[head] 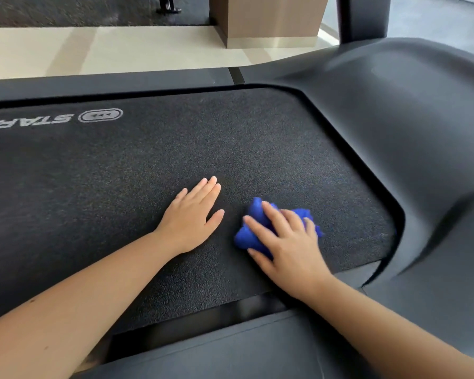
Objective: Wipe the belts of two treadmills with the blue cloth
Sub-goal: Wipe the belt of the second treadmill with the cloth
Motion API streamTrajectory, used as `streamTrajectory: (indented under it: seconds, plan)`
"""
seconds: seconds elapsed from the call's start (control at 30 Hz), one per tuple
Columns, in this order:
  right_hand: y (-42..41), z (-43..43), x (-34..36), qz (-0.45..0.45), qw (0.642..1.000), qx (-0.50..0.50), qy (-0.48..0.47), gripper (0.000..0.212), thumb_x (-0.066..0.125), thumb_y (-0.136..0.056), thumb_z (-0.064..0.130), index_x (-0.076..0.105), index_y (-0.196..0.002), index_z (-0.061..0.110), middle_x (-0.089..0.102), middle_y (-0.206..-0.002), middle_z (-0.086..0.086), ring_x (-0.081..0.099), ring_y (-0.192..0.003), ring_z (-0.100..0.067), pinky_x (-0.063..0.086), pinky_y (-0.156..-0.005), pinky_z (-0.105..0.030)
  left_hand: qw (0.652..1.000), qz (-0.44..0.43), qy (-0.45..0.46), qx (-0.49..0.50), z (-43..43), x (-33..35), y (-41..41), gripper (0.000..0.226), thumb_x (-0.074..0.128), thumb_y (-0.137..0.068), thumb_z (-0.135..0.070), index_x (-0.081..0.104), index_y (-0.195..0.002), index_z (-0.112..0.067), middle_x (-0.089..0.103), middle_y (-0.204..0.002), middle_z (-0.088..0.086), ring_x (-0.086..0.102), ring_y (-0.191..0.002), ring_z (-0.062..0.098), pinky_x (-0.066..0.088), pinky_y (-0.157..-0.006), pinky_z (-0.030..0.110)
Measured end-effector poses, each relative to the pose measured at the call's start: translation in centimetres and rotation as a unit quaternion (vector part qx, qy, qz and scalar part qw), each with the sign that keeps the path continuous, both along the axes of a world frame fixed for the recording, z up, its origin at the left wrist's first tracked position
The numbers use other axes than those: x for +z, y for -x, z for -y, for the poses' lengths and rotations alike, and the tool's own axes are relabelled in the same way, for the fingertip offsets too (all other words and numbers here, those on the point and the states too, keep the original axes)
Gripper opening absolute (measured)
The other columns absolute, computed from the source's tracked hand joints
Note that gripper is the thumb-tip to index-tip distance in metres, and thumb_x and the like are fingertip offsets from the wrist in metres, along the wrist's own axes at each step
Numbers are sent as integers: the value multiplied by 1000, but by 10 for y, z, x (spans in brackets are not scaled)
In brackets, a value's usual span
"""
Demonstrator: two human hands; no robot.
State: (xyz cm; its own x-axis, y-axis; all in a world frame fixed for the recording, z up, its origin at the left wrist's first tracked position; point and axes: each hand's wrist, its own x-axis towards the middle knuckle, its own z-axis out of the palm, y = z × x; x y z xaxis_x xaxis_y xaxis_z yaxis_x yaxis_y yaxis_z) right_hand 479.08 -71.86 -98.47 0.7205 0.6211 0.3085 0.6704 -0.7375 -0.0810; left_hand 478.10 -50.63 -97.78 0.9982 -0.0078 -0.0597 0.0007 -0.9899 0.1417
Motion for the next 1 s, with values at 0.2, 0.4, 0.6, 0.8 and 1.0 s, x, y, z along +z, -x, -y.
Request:
streamTrajectory:
  seconds: [0.2,0.4,0.6,0.8,1.0]
  plan:
    - [-5,-10,0,-33,997,76,5,51,43,-83,54,57,-126,32,51,-136,-6,56,-106,-32,45,-81,-59,998,-15,21,60,-19,0,1,62,27,-98,-44,5,-149,-17,-7,-157,-5,-8,-142,8,0,-114,34]
    - [-33,-29,-1,-38,996,75,6,52,41,-82,55,58,-126,32,52,-136,-5,56,-107,-31,42,-83,-57,995,-21,18,94,-22,-2,-8,59,24,-99,-40,2,-149,-17,-11,-156,-4,-11,-142,10,-2,-114,40]
    - [-88,-62,-3,-48,996,71,3,53,40,-81,55,60,-124,30,54,-133,-6,57,-105,-31,44,-81,-57,988,-19,16,150,-45,-2,-45,57,22,-100,-35,5,-149,-13,-8,-157,0,-9,-143,17,1,-113,48]
    - [-144,-91,-5,-39,997,60,-18,53,40,-80,54,62,-122,29,55,-132,-6,57,-103,-32,42,-79,-57,988,-11,21,151,-56,2,-95,53,22,-101,-30,8,-149,-13,-3,-157,-1,-6,-143,17,4,-112,50]
    - [-200,-125,-4,-51,998,25,-14,48,52,-87,49,53,-132,31,42,-144,-5,45,-118,-34,31,-91,-58,982,12,19,189,-56,-6,-107,55,22,-99,-33,5,-149,-17,-5,-157,-4,-7,-143,14,5,-113,50]
